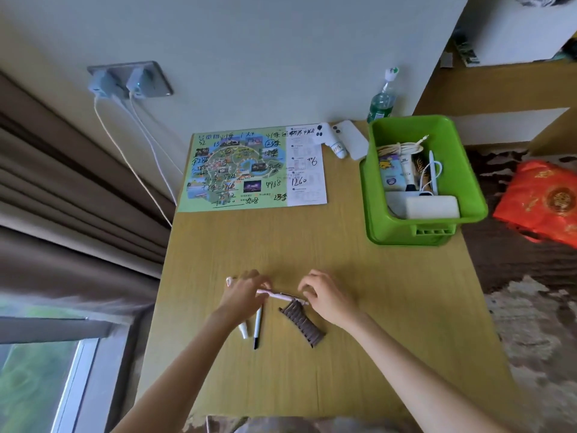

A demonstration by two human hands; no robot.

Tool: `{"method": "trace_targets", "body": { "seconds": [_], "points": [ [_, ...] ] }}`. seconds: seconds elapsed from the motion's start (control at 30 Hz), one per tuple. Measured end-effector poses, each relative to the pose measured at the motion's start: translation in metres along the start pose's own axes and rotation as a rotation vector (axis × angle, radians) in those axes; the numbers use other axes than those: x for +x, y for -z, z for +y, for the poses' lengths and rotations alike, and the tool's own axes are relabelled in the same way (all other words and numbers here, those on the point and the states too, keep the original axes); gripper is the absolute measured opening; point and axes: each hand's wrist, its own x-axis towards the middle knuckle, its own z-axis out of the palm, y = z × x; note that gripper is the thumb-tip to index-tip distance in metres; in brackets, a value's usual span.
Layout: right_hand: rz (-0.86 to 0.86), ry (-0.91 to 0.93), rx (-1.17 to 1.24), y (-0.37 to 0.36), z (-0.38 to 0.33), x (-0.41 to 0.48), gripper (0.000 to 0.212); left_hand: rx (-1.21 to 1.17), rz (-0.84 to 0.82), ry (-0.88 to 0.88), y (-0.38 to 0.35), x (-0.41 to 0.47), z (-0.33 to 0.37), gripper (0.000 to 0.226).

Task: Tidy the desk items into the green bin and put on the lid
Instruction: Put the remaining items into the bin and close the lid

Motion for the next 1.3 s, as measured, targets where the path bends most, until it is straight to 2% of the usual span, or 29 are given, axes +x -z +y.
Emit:
{"method": "trace_targets", "body": {
  "seconds": [0.1,0.27,0.4,0.47,0.6,0.7,0.8,0.87,0.9,0.93,1.03,1.1,1.17,1.23,1.3],
  "points": [
    [0.079,-0.009,0.08,-0.015,-0.006,-0.009,0.024,0.073,0.056,-0.035,-0.02,-0.003,-0.011,0.03],
    [0.12,-0.062,0.204,-0.028,-0.016,-0.036,0.037,0.116,0.17,-0.083,-0.036,0.002,-0.013,0.021],
    [0.114,-0.107,0.075,-0.048,-0.015,-0.043,0.056,0.167,0.206,-0.064,-0.037,0.001,-0.017,0.019],
    [0.141,-0.116,0.017,-0.057,-0.014,-0.041,0.051,0.099,0.233,-0.004,-0.033,-0.003,-0.02,0.015],
    [0.196,-0.115,-0.062,-0.065,-0.017,-0.033,0.028,-0.208,0.32,0.105,-0.021,-0.016,-0.031,0.01],
    [0.246,-0.201,0.037,-0.065,-0.018,-0.024,0.016,-0.395,0.466,0.352,-0.015,-0.022,-0.041,0.006],
    [0.214,-0.396,0.429,-0.059,-0.02,-0.014,0.019,-0.404,0.392,0.514,-0.019,-0.029,-0.047,0.027],
    [0.184,-0.454,0.724,-0.054,-0.024,-0.01,0.019,-0.358,0.289,0.559,-0.024,-0.033,-0.05,0.042],
    [0.166,-0.46,0.788,-0.053,-0.025,-0.008,0.016,-0.324,0.249,0.569,-0.026,-0.033,-0.051,0.047],
    [0.137,-0.464,0.798,-0.051,-0.027,-0.008,0.014,-0.292,0.219,0.574,-0.029,-0.033,-0.052,0.049],
    [-0.013,-0.47,0.672,-0.053,-0.033,-0.004,0.049,-0.256,0.181,0.56,-0.032,-0.031,-0.054,0.043],
    [-0.095,-0.478,0.534,-0.062,-0.042,-0.001,0.061,-0.275,0.173,0.541,-0.031,-0.031,-0.057,0.038],
    [-0.081,-0.519,0.46,-0.076,-0.052,0.004,0.056,-0.297,0.166,0.511,-0.028,-0.034,-0.061,0.037],
    [-0.015,-0.609,0.458,-0.091,-0.061,0.01,0.04,-0.314,0.16,0.478,-0.026,-0.039,-0.068,0.038],
    [-0.027,-0.648,0.375,-0.101,-0.072,0.015,0.03,-0.323,0.158,0.464,-0.026,-0.043,-0.077,0.037]
  ]
}}
